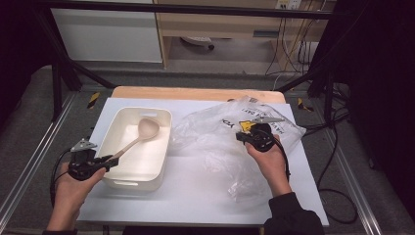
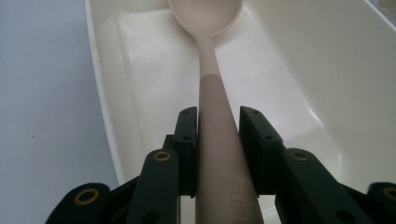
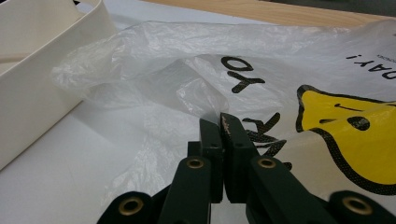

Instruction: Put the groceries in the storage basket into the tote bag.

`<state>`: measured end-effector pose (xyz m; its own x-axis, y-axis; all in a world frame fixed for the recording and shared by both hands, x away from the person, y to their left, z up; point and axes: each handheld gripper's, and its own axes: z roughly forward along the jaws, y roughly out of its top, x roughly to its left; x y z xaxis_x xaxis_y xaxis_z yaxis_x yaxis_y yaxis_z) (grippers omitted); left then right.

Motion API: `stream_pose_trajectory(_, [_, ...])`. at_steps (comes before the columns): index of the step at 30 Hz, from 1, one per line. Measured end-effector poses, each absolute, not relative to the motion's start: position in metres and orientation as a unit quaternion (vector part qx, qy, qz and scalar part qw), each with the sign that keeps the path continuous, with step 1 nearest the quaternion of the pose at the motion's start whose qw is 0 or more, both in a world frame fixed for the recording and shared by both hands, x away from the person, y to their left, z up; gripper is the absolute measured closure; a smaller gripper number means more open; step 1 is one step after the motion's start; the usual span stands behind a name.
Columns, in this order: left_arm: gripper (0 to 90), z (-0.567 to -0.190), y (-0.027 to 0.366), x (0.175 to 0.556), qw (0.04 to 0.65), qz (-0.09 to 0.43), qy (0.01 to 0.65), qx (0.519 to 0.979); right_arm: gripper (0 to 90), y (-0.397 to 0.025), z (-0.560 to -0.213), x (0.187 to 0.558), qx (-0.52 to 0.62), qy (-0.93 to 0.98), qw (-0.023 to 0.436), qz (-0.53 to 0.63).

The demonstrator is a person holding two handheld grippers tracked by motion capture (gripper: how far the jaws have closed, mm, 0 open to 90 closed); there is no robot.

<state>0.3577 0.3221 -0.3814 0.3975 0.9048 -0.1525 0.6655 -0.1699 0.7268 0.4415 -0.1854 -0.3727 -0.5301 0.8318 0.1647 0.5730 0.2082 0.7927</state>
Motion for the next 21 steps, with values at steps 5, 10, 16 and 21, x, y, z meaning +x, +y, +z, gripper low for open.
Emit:
stream_pose_trajectory(5, [69.0,-0.372,0.323,0.354,0.389,0.169,0.519,0.742,89.8,-0.186,-0.372,0.442,0.46,0.762,0.152,0.429])
stream_pose_trajectory(10, [69.0,-0.362,0.321,0.35,0.408,0.184,0.512,0.734,90.0,-0.185,-0.372,0.441,0.46,0.762,0.152,0.429])
stream_pose_trajectory(16, [69.0,-0.36,0.314,0.35,0.414,0.183,0.502,0.737,90.0,-0.184,-0.372,0.441,0.455,0.765,0.153,0.429])
stream_pose_trajectory(21, [69.0,-0.355,0.311,0.348,0.42,0.182,0.495,0.739,90.0,-0.185,-0.371,0.441,0.456,0.762,0.155,0.433])
